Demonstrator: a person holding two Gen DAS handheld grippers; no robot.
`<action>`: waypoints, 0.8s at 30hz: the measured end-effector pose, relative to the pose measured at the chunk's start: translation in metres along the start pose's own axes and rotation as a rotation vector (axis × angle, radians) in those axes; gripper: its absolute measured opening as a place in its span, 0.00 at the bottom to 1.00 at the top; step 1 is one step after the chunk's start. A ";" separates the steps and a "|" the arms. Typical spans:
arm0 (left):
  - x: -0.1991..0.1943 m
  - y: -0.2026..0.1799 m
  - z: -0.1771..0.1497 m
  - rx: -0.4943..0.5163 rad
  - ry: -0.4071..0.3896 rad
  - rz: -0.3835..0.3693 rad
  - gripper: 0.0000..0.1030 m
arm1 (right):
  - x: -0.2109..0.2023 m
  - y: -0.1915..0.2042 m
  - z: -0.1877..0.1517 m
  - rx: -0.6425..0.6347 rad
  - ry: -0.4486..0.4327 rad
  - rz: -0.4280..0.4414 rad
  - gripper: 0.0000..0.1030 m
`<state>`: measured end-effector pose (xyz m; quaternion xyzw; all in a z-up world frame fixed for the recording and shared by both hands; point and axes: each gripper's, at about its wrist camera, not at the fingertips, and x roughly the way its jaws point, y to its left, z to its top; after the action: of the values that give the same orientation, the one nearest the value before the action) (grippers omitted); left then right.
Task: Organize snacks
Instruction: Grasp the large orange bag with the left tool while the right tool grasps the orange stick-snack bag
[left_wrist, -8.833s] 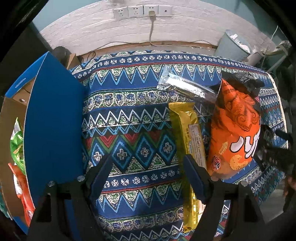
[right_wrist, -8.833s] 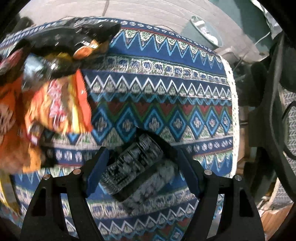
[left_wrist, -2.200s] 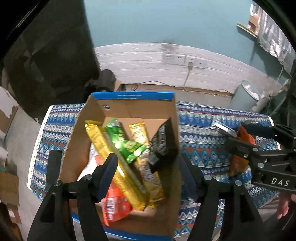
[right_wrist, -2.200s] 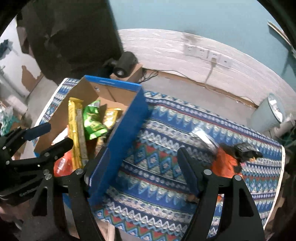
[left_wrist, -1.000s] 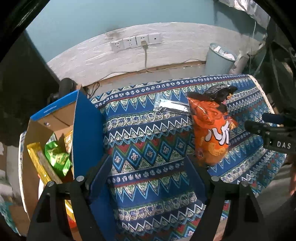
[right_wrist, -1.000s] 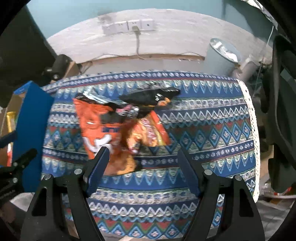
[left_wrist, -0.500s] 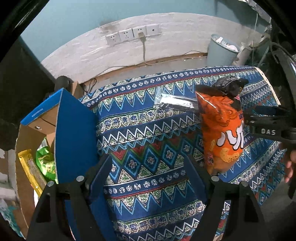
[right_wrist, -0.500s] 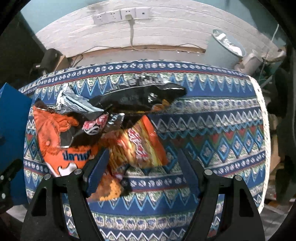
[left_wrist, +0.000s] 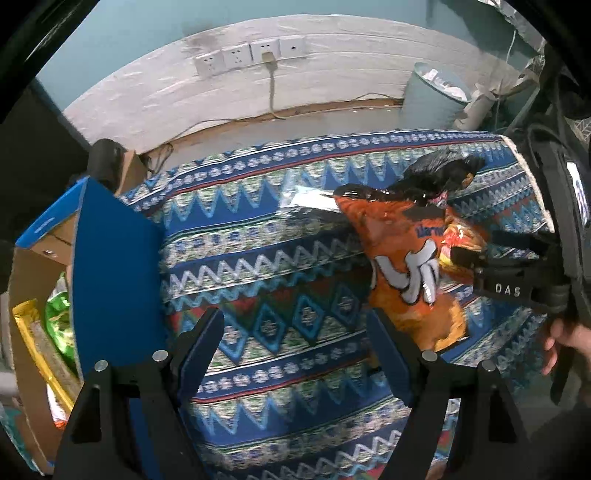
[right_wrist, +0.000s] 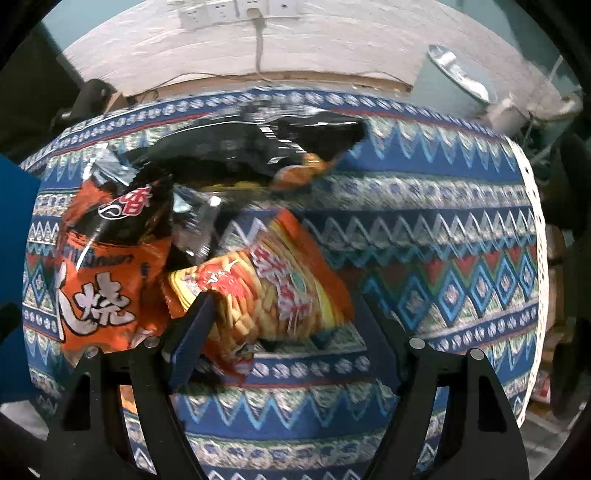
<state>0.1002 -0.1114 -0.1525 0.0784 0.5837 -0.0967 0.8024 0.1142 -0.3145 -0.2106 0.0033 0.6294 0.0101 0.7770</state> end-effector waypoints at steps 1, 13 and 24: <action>0.000 -0.004 0.002 0.002 0.002 -0.006 0.79 | 0.000 -0.007 -0.004 0.009 0.007 -0.002 0.74; 0.021 -0.047 0.011 0.022 0.066 -0.077 0.84 | -0.014 -0.074 -0.049 0.106 0.057 -0.035 0.75; 0.050 -0.060 0.011 -0.058 0.136 -0.160 0.88 | -0.052 -0.090 -0.043 0.133 -0.030 0.070 0.75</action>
<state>0.1105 -0.1755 -0.1979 0.0146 0.6437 -0.1379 0.7527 0.0623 -0.4062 -0.1702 0.0771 0.6162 -0.0048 0.7838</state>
